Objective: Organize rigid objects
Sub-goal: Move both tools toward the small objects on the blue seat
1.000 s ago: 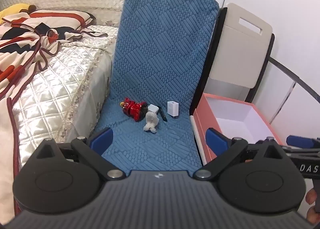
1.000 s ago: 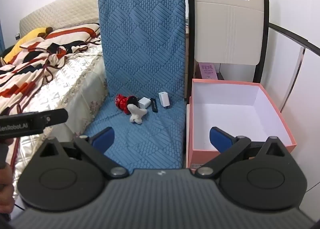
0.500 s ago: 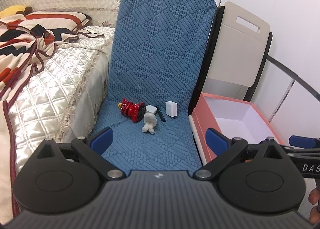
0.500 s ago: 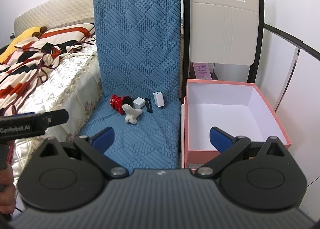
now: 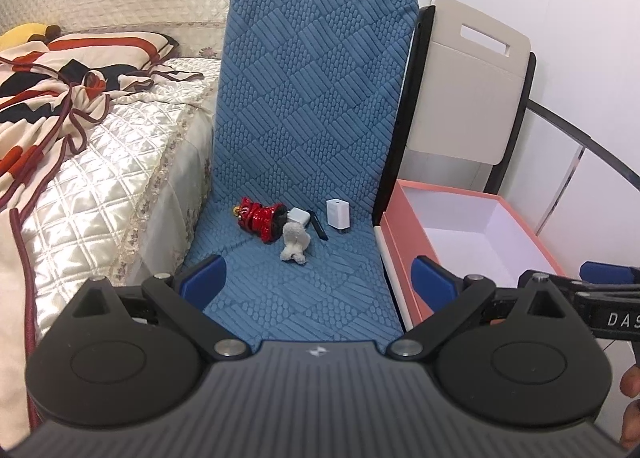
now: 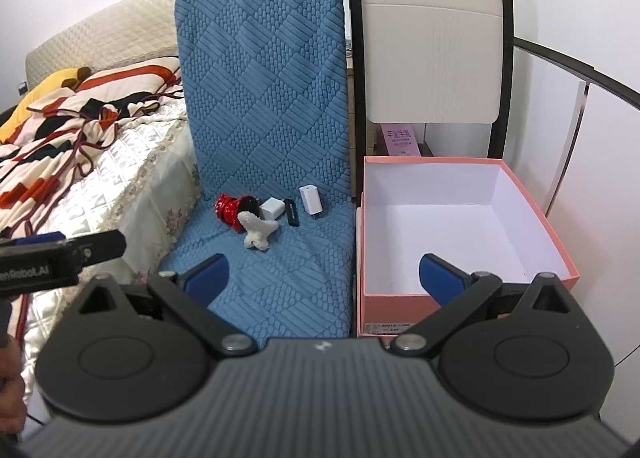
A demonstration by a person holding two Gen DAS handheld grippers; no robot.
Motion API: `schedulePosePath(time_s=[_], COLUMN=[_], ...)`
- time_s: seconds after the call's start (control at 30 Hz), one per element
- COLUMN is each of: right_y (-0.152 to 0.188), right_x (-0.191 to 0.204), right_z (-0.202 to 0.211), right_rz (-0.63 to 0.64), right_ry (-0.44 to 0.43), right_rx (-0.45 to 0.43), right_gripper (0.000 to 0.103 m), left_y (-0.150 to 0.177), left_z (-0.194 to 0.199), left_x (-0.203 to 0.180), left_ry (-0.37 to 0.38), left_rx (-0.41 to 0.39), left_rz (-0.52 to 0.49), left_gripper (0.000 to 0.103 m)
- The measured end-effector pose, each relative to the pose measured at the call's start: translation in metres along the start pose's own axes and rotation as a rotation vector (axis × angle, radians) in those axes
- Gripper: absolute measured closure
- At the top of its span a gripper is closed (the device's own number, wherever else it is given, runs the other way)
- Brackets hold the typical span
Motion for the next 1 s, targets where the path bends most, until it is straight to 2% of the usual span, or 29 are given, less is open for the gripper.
schedulePosePath(time_s=[0.13, 0.37, 0.53, 0.67, 0.77, 0.87, 1.0], right_y=[-0.002, -0.01, -0.031, -0.05, -0.059, -0.061, -0.049], right_x=[0.001, -0.001, 0.002, 0.005, 0.005, 0.008, 0.01], right_z=[-0.004, -0.039, -0.074, -0.095, -0.103, -0.103, -0.105], right_rz=[0.006, 0.017, 0.033, 0.059, 0.071, 0.095, 0.082], right_ry=[0.003, -0.052, -0.095, -0.16, -0.163, -0.155, -0.158], right_rx=[0.008, 0.036, 0.068, 0.083, 0.106, 0.118, 0.102], right_gripper=[0.0, 0.0, 0.0, 0.0, 0.0, 0.0, 0.0], left_y=[-0.007, -0.019, -0.052, -0.07, -0.078, -0.081, -0.068], left_z=[-0.01, -0.039, -0.076, -0.088, -0.092, -0.091, -0.095], left_x=[0.002, 0.017, 0.033, 0.039, 0.046, 0.052, 0.061], left_ry=[0.001, -0.054, -0.069, -0.136, -0.129, -0.118, -0.146], left_rx=[0.004, 0.013, 0.084, 0.084, 0.101, 0.083, 0.045], left_rz=[0.02, 0.04, 0.101, 0.1, 0.125, 0.141, 0.125], left_gripper=[0.002, 0.002, 0.002, 0.002, 0.002, 0.002, 0.002])
Point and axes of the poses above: each gripper's, at about its wrist camera, not at the fingertips, and z roughly against the way its jaws point, x to its left, y to its underside, the point moved 3 cm from there along -z, roughly the way its jaws point, and after that the axes turned 6 degrees about x, right-handed, at the moved point
